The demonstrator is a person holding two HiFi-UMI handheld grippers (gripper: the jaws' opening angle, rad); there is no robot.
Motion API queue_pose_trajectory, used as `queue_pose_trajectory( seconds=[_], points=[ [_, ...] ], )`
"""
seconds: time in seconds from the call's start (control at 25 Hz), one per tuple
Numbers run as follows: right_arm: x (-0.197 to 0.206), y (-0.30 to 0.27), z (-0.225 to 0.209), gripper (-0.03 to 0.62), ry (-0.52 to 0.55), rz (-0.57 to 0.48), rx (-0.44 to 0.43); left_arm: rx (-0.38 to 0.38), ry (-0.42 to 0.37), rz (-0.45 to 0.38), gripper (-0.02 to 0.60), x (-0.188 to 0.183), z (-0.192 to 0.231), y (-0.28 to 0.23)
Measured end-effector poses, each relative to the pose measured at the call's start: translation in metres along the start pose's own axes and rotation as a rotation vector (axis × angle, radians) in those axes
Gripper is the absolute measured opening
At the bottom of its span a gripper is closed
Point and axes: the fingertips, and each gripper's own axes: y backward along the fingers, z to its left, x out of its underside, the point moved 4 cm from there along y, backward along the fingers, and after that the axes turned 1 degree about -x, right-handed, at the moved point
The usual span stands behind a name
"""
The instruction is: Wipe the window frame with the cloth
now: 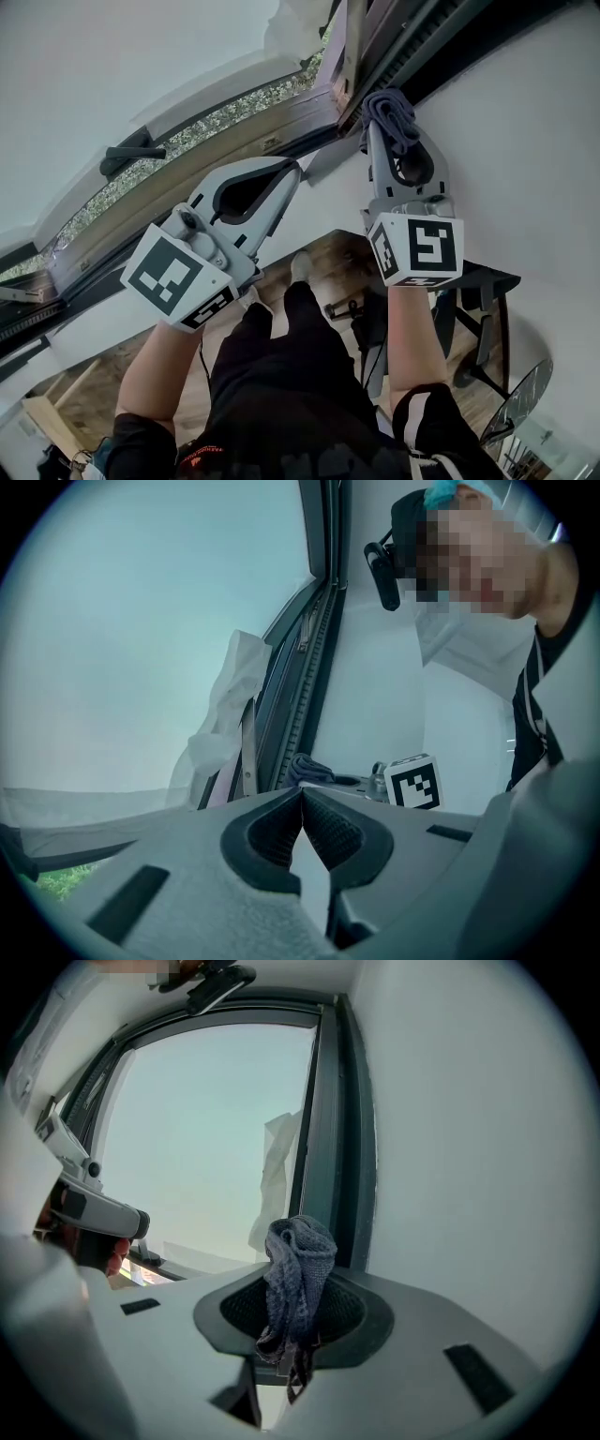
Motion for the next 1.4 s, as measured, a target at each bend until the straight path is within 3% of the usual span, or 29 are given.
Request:
queue_pose_trajectory(
  seconds=[0.64, 1.4],
  points=[
    [0.083, -0.016, 0.006, 0.103, -0.027, 0.140, -0.034, -0.028, 0.070, 0.044, 0.020, 0.046, 0.007, -0.006],
    [0.129, -0.026, 0.011, 0.103, -0.049, 0.244, -0.060, -0.057, 0.113, 0.057, 0.020, 0.062, 0.009, -0.007]
  ],
)
